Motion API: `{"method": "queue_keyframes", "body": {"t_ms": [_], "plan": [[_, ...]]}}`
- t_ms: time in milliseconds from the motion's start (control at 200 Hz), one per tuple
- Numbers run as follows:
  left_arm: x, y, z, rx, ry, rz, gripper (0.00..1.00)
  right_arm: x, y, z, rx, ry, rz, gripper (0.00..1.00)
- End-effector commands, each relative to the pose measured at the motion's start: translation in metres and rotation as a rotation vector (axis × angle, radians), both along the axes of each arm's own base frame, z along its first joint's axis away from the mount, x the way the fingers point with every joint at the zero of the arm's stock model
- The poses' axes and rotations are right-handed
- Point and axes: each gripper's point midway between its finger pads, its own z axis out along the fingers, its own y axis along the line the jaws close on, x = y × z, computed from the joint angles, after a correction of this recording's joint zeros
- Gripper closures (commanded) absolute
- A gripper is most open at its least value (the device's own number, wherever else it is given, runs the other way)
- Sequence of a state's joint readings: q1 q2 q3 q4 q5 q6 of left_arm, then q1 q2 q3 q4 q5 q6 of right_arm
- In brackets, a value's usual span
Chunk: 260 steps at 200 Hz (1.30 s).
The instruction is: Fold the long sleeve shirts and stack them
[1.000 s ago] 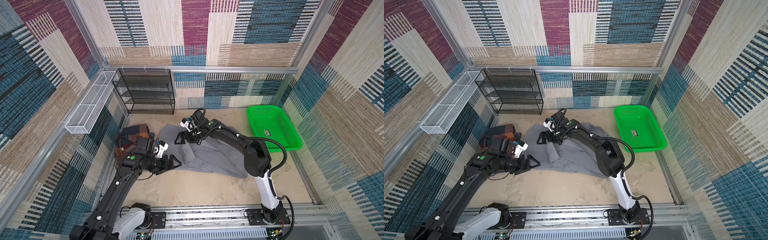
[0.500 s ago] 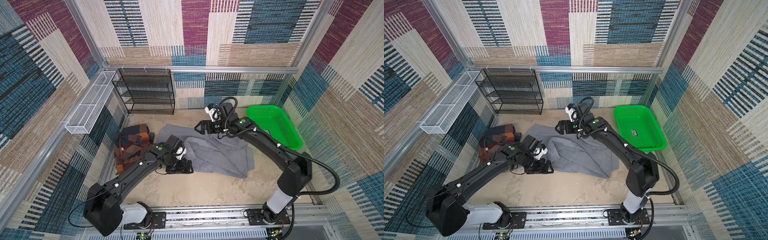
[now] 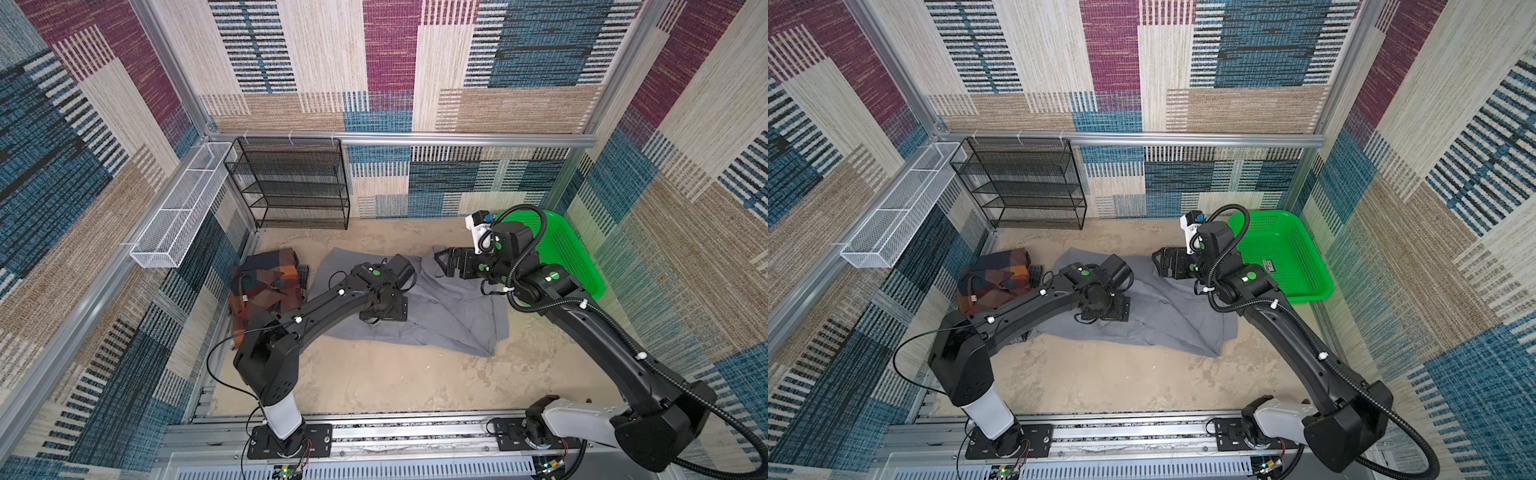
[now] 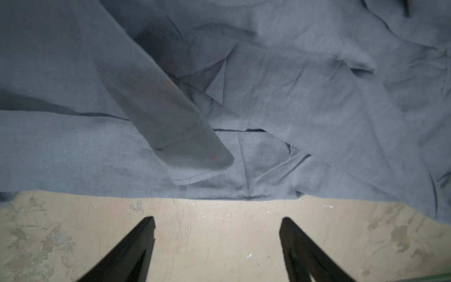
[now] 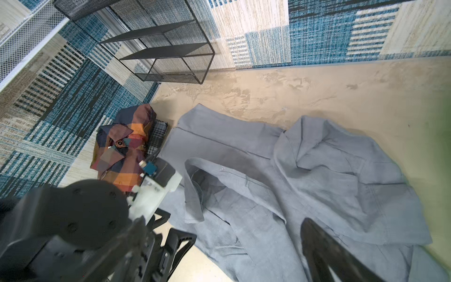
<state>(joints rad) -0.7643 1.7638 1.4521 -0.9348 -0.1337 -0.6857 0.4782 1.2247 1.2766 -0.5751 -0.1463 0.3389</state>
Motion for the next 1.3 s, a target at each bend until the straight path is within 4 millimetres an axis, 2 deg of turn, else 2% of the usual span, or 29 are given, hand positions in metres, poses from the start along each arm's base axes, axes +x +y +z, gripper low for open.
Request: {"method": "queue_keyframes", "body": {"t_ms": [0,135,285,406,681,846,916,997,1082,1137,1222,1297], "plan": [[0.010,0.005,-0.009,0.069,-0.018,0.079,0.21,-0.002,-0.011,0.010,-0.014,-0.054,-0.029,0.00],[0.018,0.001,-0.020,0.119,-0.008,0.057,0.25,-0.015,-0.014,0.022,0.011,-0.082,-0.013,0.00],[0.026,0.007,-0.025,0.205,-0.028,0.045,0.27,-0.031,-0.015,0.036,0.050,-0.113,0.019,0.00],[0.031,0.003,-0.028,0.232,-0.026,0.019,0.30,-0.039,-0.017,0.045,0.066,-0.135,0.032,0.00],[0.030,0.003,-0.037,0.262,0.005,-0.009,0.57,-0.047,-0.019,0.054,0.074,-0.158,0.043,0.00],[0.029,0.006,-0.040,0.284,0.012,-0.025,0.62,-0.050,-0.019,0.055,0.078,-0.161,0.051,0.00],[0.029,0.007,-0.040,0.294,0.015,-0.028,0.60,-0.050,-0.018,0.052,0.077,-0.157,0.055,0.00],[0.027,0.006,-0.037,0.285,0.021,-0.019,0.42,-0.050,-0.017,0.048,0.081,-0.146,0.059,0.00],[0.027,-0.003,-0.021,0.277,-0.031,-0.015,0.36,-0.052,-0.016,0.047,0.093,-0.147,0.065,0.00],[0.027,-0.010,-0.012,0.299,-0.082,-0.018,0.29,-0.052,-0.016,0.047,0.100,-0.148,0.064,0.00],[0.024,-0.015,-0.014,0.345,-0.101,-0.001,0.23,-0.054,-0.017,0.051,0.107,-0.159,0.061,0.00],[0.020,-0.016,-0.024,0.403,-0.076,0.028,0.19,-0.055,-0.019,0.055,0.105,-0.172,0.055,0.00]]}}
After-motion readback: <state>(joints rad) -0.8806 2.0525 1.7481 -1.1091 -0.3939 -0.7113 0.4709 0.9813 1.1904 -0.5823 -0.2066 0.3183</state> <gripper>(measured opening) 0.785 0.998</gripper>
